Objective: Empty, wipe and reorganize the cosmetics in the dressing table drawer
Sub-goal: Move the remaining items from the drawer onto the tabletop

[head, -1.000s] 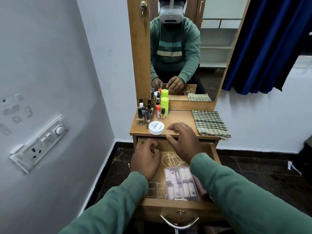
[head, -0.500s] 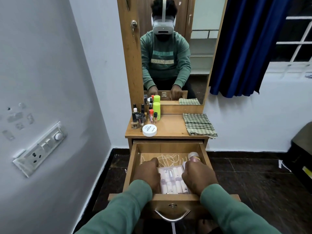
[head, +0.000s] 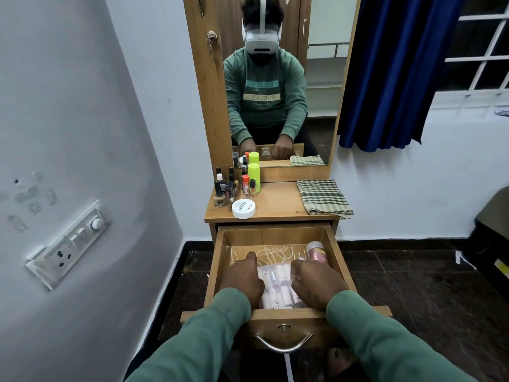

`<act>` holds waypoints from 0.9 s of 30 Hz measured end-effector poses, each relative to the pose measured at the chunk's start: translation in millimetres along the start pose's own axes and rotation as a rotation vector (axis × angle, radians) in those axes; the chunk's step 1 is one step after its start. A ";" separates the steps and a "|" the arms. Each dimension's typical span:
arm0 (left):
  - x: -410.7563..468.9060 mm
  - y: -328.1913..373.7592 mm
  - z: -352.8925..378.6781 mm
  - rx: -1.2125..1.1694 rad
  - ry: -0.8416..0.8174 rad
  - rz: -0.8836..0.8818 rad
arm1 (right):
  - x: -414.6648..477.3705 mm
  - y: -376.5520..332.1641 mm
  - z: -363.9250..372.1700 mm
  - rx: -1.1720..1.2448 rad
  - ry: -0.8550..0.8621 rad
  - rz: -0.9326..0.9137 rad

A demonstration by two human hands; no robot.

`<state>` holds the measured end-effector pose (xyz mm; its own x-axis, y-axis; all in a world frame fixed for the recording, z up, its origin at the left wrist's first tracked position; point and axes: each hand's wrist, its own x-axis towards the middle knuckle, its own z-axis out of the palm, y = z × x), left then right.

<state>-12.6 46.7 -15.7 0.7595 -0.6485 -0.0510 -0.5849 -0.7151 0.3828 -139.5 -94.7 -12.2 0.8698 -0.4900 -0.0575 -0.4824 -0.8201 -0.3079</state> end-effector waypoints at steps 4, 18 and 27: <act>1.6 -3.2 -3.4 -0.078 0.022 -0.099 | 0.3 -1.4 -3.9 0.020 -0.009 0.010; 1.7 -5.0 -6.5 -0.332 -0.123 -0.266 | 10.1 -0.9 -1.6 0.131 -0.158 0.062; -1.1 -4.0 -12.7 -0.718 -0.091 -0.268 | 9.1 4.2 -2.6 0.369 -0.003 0.128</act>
<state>-7.5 53.6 -5.5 0.8047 -0.5179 -0.2902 -0.0324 -0.5264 0.8496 -134.0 -103.4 -11.5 0.8056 -0.5800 -0.1205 -0.5178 -0.5906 -0.6189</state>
